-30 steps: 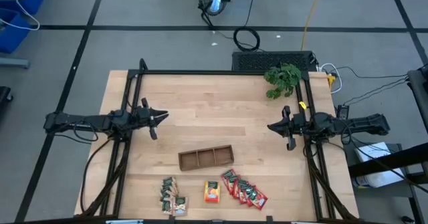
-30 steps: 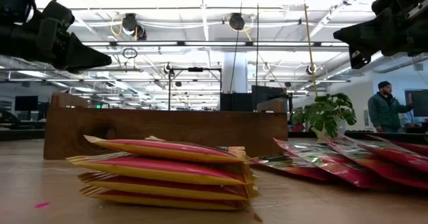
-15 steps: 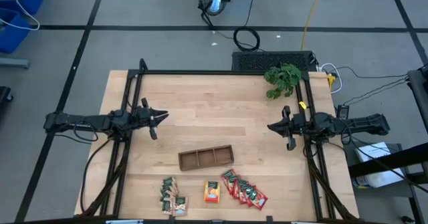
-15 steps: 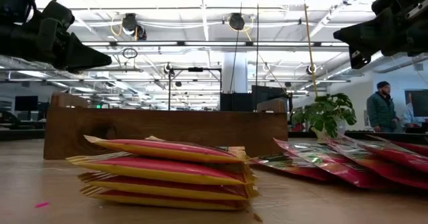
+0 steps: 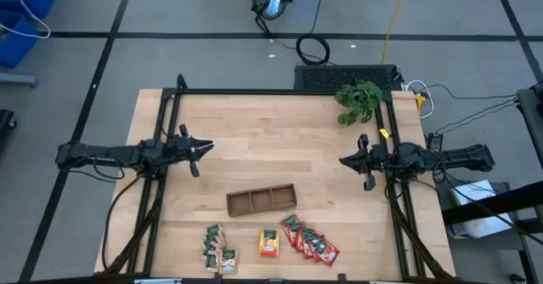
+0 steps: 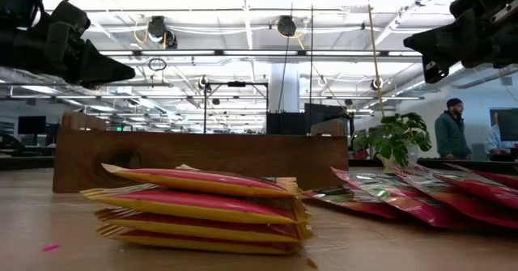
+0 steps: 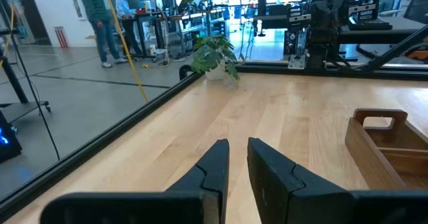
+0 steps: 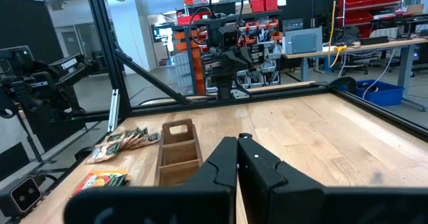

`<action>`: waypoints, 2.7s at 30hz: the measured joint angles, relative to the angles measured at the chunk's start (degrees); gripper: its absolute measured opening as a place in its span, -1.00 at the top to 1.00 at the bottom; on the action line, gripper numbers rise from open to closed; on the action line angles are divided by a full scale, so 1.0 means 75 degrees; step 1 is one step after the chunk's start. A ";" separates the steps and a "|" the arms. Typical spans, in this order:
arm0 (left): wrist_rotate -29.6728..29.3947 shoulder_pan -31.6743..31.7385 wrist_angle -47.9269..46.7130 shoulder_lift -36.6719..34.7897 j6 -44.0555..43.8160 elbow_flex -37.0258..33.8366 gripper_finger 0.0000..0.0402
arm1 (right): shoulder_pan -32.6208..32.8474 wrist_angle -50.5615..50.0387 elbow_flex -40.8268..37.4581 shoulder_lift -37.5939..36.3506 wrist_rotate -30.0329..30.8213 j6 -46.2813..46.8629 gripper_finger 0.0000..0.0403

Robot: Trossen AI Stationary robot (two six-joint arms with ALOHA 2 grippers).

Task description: Pick & Place Tea

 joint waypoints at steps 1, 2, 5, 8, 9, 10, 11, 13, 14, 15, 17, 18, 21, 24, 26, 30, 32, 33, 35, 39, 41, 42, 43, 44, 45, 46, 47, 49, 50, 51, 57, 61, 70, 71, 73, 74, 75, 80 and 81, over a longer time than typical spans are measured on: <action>0.0000 0.0000 0.0000 0.0003 0.0000 0.0000 0.69 | 0.0000 0.0000 0.0001 -0.0001 0.0001 0.0000 1.00; 0.0000 -0.0001 -0.0001 0.0003 0.0000 0.0000 0.69 | 0.0002 0.0000 -0.0001 0.0000 0.0000 -0.0003 1.00; 0.0000 -0.0003 0.0000 0.0001 0.0000 0.0000 0.69 | 0.0002 0.0000 -0.0002 -0.0002 0.0000 0.0000 1.00; 0.0000 0.0000 0.0000 0.0001 0.0000 0.0000 0.69 | -0.0001 0.0000 0.0000 0.0000 0.0001 -0.0003 1.00; -0.0001 0.0000 -0.0001 0.0001 0.0000 0.0000 0.69 | 0.0000 0.0000 0.0001 0.0001 0.0000 -0.0002 1.00; 0.0000 0.0000 0.0000 0.0000 0.0000 0.0000 0.69 | 0.0002 0.0000 0.0000 0.0001 0.0001 -0.0002 1.00; 0.0000 0.0000 0.0000 0.0003 0.0000 0.0000 0.69 | 0.0001 0.0000 0.0000 0.0000 0.0000 -0.0002 1.00; -0.0001 0.0000 0.0000 0.0002 0.0000 0.0000 0.69 | 0.0002 0.0000 0.0001 -0.0001 0.0002 -0.0003 1.00; 0.0000 0.0000 0.0000 0.0001 0.0000 0.0000 0.69 | 0.0002 0.0000 0.0001 0.0001 0.0000 -0.0002 1.00; -0.0001 0.0000 0.0000 0.0002 0.0000 0.0000 0.69 | 0.0000 0.0000 0.0001 0.0000 0.0002 -0.0003 1.00; 0.0000 0.0000 -0.0001 0.0002 0.0000 0.0000 0.69 | -0.0001 0.0000 0.0001 0.0001 0.0000 -0.0003 1.00; -0.0001 0.0000 0.0000 0.0002 0.0000 0.0000 0.69 | 0.0001 0.0000 -0.0002 -0.0001 0.0000 -0.0003 1.00; 0.0000 0.0000 -0.0001 0.0002 0.0000 -0.0001 0.69 | 0.0002 0.0000 0.0001 0.0000 0.0001 -0.0001 1.00; 0.0000 0.0000 0.0000 0.0003 0.0000 -0.0003 0.69 | 0.0000 0.0000 0.0001 0.0000 0.0001 -0.0002 1.00; 0.0000 0.0000 0.0000 0.0003 0.0000 0.0000 0.69 | 0.0001 0.0000 -0.0001 0.0001 0.0000 0.0000 1.00; -0.0001 -0.0002 0.0000 0.0001 0.0000 0.0000 0.69 | 0.0000 0.0000 0.0000 -0.0001 0.0000 -0.0003 1.00; 0.0000 -0.0001 0.0000 0.0003 0.0000 0.0000 0.69 | 0.0000 0.0000 -0.0002 0.0000 0.0002 -0.0002 1.00; -0.0001 0.0000 -0.0001 0.0000 0.0000 0.0000 0.69 | 0.0002 0.0000 0.0001 0.0001 0.0000 0.0000 1.00; -0.0001 -0.0001 0.0000 0.0003 0.0000 0.0000 0.69 | 0.0000 0.0000 -0.0001 0.0000 0.0001 -0.0001 1.00; -0.0002 -0.0001 0.0000 0.0002 0.0000 0.0000 0.69 | 0.0000 0.0000 -0.0002 0.0001 0.0000 0.0388 1.00; 0.0000 0.0000 0.0000 0.0003 0.0000 0.0000 0.69 | 0.0000 0.0012 0.0001 0.0001 0.0002 0.0548 1.00; 0.0000 0.0000 0.0000 0.0000 0.0000 0.0000 0.69 | 0.0002 0.0024 0.0001 -0.0002 0.0000 0.0557 1.00; 0.0000 0.0000 0.0000 0.0003 0.0000 0.0000 0.69 | 0.0002 0.0052 0.0001 0.0001 0.0000 0.0562 1.00; 0.0000 -0.0002 0.0000 0.0002 0.0000 0.0000 0.69 | 0.0000 0.0088 0.0000 0.0000 0.0001 0.0575 1.00; -0.0003 0.0000 0.0000 0.0003 0.0000 0.0000 0.69 | 0.0001 0.0109 0.0001 -0.0002 -0.0002 0.0676 1.00; 0.0000 0.0000 -0.0002 0.0003 0.0000 0.0000 0.69 | 0.0002 0.0112 0.0000 -0.0001 -0.0015 0.0857 1.00; -0.0002 -0.0002 -0.0002 0.0001 0.0000 0.0000 0.69 | 0.0002 0.0111 0.0001 -0.0002 -0.0017 0.1077 1.00; 0.0000 0.0000 0.0000 0.0003 -0.0015 0.0000 0.69 | 0.0000 0.0108 0.0000 0.0000 0.0000 0.1333 1.00; 0.0006 0.0000 0.0000 0.0003 -0.0007 0.0000 0.69 | 0.0001 0.0108 0.0000 -0.0002 0.0000 0.1340 1.00; 0.0034 0.0000 0.0000 0.0000 0.0018 0.0000 0.69 | 0.0001 0.0110 0.0000 -0.0001 0.0000 0.1255 1.00; 0.0058 -0.0003 0.0006 0.0003 0.0012 0.0000 0.69 | 0.0002 0.0111 0.0003 0.0067 -0.0048 0.0387 1.00; 0.0061 0.0000 0.0332 0.0000 -0.0003 0.0000 0.69 | 0.0050 -0.0794 0.0511 0.0185 -0.1260 0.0169 1.00; 0.0039 -0.0003 0.0790 0.0000 -0.0407 0.0000 0.69 | 0.1863 -0.3963 0.2776 0.2712 0.0350 0.1130 1.00; 0.0024 -0.0002 0.0760 0.0000 -0.0268 0.0000 0.69 | 0.2168 -0.4204 0.3096 0.3162 0.0591 0.1327 1.00; 0.0023 0.0000 0.0599 0.0000 0.0058 0.0000 0.69 | 0.2729 -0.4640 0.3645 0.4076 0.0957 0.1816 1.00; 0.0029 0.0000 0.0491 0.0001 0.0158 0.0000 0.69 | 0.2989 -0.4689 0.3880 0.4568 0.1058 0.2016 1.00; 0.0040 -0.0003 0.0408 0.0002 0.0193 0.0000 0.69 | 0.3228 -0.4696 0.4078 0.5029 0.1089 0.2220 1.00; 0.0014 0.0000 0.0257 0.0000 -0.0117 0.0000 0.69 | 0.4200 -0.4254 0.4733 0.6852 0.1207 0.3071 0.99; -0.0106 -0.0003 0.0268 0.0000 -0.0119 0.0000 0.69 | 0.4312 -0.4011 0.4725 0.7109 0.1200 0.3104 0.98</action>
